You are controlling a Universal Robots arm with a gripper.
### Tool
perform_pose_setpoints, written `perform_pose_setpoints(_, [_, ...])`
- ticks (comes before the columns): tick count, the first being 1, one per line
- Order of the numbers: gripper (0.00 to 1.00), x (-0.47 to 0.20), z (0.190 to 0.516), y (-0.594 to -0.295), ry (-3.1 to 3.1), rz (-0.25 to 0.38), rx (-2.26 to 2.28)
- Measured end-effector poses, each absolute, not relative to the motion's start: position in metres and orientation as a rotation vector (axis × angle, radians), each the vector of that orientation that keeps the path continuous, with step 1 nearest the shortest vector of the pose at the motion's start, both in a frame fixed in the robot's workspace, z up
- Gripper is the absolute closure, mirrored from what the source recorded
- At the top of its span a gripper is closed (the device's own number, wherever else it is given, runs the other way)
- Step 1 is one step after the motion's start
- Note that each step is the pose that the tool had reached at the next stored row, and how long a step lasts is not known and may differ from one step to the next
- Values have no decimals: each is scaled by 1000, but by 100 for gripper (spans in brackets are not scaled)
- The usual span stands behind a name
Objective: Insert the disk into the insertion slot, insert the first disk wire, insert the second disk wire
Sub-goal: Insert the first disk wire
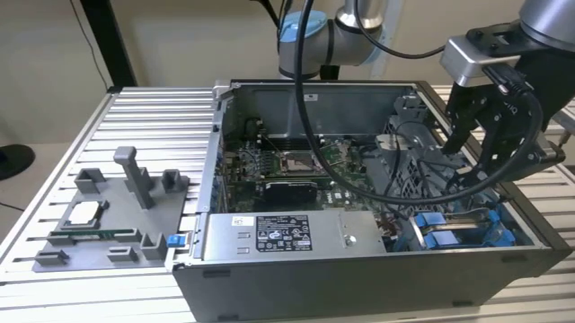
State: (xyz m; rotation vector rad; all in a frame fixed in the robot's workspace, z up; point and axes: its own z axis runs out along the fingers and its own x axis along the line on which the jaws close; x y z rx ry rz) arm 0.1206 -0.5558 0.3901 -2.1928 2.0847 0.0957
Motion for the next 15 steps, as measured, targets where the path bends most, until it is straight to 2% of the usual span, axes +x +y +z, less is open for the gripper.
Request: perform_pose_setpoints(15, [0, 121, 390, -562, 2005, 102, -2254])
